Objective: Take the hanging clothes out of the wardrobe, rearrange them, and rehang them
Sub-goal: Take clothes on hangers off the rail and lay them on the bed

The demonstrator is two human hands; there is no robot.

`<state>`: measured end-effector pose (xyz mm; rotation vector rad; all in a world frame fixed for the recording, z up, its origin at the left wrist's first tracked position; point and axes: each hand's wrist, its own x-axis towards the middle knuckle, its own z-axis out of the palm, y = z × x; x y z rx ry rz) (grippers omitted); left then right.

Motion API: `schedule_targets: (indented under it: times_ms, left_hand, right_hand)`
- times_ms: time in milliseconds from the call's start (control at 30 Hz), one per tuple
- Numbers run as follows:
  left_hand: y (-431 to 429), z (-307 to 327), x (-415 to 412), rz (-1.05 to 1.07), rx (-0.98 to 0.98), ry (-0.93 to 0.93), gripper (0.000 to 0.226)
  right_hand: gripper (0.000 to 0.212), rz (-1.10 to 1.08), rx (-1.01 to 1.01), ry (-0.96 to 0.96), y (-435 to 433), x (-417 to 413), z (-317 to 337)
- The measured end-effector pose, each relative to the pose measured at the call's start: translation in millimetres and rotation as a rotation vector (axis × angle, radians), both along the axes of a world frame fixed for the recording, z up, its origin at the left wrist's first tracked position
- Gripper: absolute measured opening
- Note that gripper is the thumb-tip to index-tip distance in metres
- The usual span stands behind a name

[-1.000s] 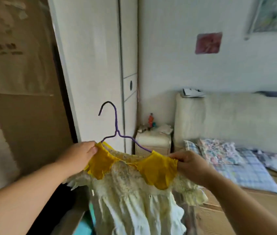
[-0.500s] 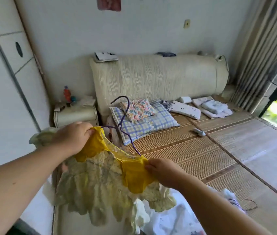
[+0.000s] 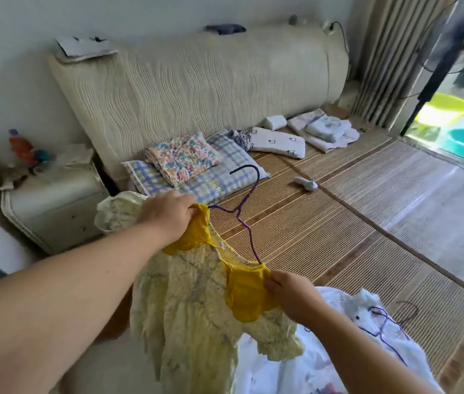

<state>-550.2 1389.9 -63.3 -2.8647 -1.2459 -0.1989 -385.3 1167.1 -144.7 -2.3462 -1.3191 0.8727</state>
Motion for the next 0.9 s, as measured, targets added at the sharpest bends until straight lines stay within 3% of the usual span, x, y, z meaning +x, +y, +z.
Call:
schedule_targets:
  times_ms: [233,467,600,767,900]
  left_hand:
    - [72,-85,151,-0.126,-0.094,0.099,0.029]
    - [84,-198,275,-0.153,-0.18,0.224,0.03]
    - [82,-263,327,-0.144,-0.209,0.25,0.029]
    - [83,-340,370,-0.157,-0.345,0.247,0.033]
    - [79,-397,374,-0.191,-0.52,0.415,0.058]
  right_hand:
    - [0.015,-0.241,-0.086,0.075,49,97,-86]
    - [0.012,-0.314,-0.203,-0.076,53,189,-178]
    - [0.017,-0.36,-0.235,-0.194,52,228,-232]
    - [0.014,-0.393,-0.259,-0.186,61,262,-304]
    - [0.025,-0.368,-0.395,-0.172,66,281,-347]
